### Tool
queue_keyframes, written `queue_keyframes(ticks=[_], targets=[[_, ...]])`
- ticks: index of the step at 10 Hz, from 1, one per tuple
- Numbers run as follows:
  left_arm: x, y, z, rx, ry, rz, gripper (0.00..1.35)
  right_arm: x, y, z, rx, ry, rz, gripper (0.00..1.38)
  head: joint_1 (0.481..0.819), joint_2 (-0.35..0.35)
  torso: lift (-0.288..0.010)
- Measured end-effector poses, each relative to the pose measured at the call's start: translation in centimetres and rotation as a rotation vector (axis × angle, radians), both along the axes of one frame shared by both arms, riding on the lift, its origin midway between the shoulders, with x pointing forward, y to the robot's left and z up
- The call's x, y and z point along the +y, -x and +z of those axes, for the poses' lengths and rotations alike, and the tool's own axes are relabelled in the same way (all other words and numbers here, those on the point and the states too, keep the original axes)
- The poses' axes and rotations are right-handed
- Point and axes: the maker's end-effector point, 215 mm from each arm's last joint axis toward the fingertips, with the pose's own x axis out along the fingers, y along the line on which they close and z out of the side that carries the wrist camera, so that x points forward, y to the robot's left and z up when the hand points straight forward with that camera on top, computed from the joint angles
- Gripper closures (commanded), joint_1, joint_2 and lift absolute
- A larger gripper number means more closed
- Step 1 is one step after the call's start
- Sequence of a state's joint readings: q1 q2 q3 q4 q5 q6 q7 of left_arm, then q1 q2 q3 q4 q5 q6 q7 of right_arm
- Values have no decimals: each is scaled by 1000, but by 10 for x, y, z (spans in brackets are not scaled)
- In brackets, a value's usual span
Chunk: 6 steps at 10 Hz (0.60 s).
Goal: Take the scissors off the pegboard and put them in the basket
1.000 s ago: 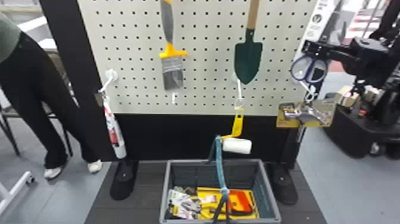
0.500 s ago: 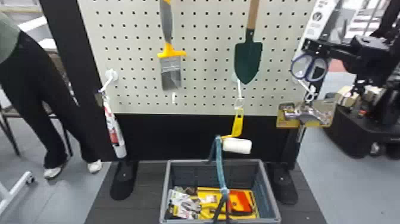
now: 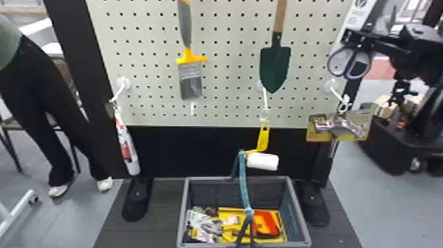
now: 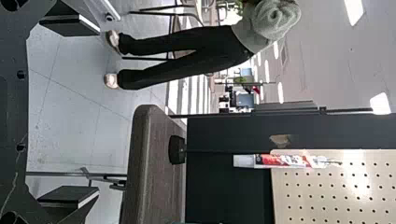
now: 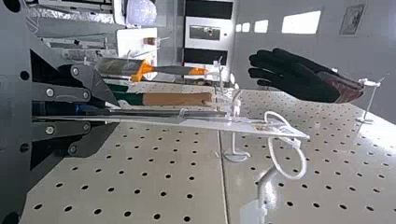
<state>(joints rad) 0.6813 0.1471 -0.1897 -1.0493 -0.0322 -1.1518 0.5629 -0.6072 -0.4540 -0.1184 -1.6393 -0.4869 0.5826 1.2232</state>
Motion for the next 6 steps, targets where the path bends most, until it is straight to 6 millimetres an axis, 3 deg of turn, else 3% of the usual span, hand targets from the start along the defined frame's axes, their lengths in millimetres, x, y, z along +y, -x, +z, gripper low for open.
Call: queue_keyframes(ticks=[3, 6], targets=[[-2, -1, 0, 1, 0, -3, 102, -21, 14, 11, -58, -15, -112, 1170, 549, 0, -100], [-2, -1, -1, 1, 2, -2, 102, -47, 37, -3, -69, -82, -260, 1170, 549, 0, -100]])
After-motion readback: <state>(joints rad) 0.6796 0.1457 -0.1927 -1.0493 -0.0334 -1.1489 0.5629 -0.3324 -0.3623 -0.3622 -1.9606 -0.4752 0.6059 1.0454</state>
